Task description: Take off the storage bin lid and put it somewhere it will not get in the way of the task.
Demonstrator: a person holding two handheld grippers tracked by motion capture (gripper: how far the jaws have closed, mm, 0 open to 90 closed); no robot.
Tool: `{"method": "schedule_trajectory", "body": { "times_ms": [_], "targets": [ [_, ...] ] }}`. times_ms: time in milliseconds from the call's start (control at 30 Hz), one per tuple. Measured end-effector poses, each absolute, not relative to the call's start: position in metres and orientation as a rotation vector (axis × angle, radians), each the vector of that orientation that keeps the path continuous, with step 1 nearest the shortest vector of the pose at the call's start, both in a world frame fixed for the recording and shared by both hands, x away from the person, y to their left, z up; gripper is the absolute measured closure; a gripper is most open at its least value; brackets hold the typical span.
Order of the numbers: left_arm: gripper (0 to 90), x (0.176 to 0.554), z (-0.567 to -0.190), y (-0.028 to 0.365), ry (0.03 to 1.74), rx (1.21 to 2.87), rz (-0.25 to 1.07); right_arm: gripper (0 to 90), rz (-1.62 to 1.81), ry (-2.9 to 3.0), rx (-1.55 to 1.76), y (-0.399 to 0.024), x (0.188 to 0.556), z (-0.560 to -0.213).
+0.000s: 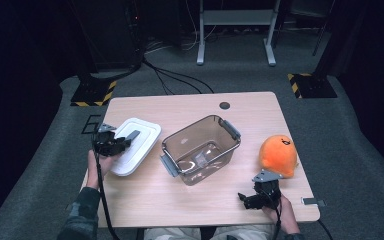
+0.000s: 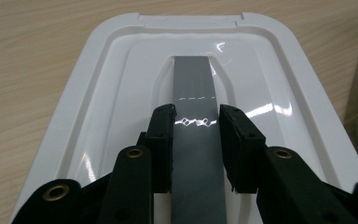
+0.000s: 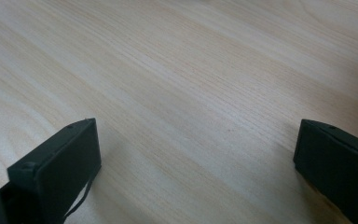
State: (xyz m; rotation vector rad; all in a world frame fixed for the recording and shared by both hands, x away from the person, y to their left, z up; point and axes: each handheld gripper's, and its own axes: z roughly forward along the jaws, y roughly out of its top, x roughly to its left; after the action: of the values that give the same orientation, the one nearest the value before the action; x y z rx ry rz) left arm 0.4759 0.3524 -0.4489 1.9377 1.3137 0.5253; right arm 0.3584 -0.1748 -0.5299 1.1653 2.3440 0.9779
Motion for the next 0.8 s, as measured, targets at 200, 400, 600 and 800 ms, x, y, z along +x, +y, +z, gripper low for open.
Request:
{"method": "schedule_trajectory", "body": {
  "times_ms": [200, 400, 600, 800],
  "targets": [
    [65.9, 0.478, -0.460, 0.354, 1.338, 1.933, 0.504, 0.0, 0.976, 2.340, 1.168, -0.175, 0.358, -0.530],
    [65.9, 0.481, -0.468, 0.354, 1.343, 1.944, 0.501, 0.0, 0.973, 2.333, 1.179, -0.174, 0.358, -0.530],
    [65.9, 0.484, -0.479, 0.353, 1.343, 1.954, 0.507, 0.0, 0.974, 2.335, 1.177, -0.174, 0.358, -0.530],
    [65.9, 0.489, -0.488, 0.355, 1.356, 1.923, 0.519, 0.0, 0.974, 2.335, 1.178, -0.174, 0.358, -0.530]
  ]
}}
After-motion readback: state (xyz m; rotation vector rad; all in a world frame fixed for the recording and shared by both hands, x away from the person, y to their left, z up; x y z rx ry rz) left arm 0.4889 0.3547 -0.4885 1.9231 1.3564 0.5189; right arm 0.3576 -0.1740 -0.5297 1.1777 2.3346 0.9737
